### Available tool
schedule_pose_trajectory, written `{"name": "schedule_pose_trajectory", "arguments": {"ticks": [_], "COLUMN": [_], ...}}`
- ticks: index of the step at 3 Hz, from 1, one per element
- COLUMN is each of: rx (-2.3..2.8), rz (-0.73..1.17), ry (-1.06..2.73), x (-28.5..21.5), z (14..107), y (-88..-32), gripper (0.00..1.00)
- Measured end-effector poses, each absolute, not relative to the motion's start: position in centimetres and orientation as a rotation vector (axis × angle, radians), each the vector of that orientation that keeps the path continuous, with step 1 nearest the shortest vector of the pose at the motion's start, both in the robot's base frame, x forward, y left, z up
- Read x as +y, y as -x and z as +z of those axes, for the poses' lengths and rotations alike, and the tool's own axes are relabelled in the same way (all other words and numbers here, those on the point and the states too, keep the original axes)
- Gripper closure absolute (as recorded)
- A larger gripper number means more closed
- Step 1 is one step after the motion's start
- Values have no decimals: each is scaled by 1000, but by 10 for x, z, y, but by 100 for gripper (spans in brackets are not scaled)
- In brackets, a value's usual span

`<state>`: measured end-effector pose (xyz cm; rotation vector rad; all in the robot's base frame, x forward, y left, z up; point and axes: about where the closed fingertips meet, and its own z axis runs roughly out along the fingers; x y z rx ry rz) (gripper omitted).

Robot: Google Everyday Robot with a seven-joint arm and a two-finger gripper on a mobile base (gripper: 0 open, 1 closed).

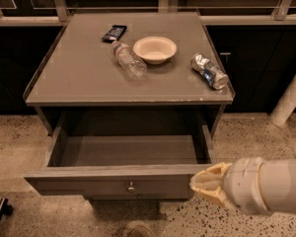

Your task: Close top drawer

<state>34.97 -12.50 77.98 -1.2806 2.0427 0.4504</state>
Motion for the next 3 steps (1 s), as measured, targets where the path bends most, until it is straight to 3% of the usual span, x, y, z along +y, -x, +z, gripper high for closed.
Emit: {"name": "schedule_pose_trajectory", "arguments": {"ticks": [2,3], "rx": [2050,2043], "rz": [593,552], "ry": [1136,1106], "x": [-91,-82], "z": [640,605], "y": [-371,-410], "gripper": [100,100]}}
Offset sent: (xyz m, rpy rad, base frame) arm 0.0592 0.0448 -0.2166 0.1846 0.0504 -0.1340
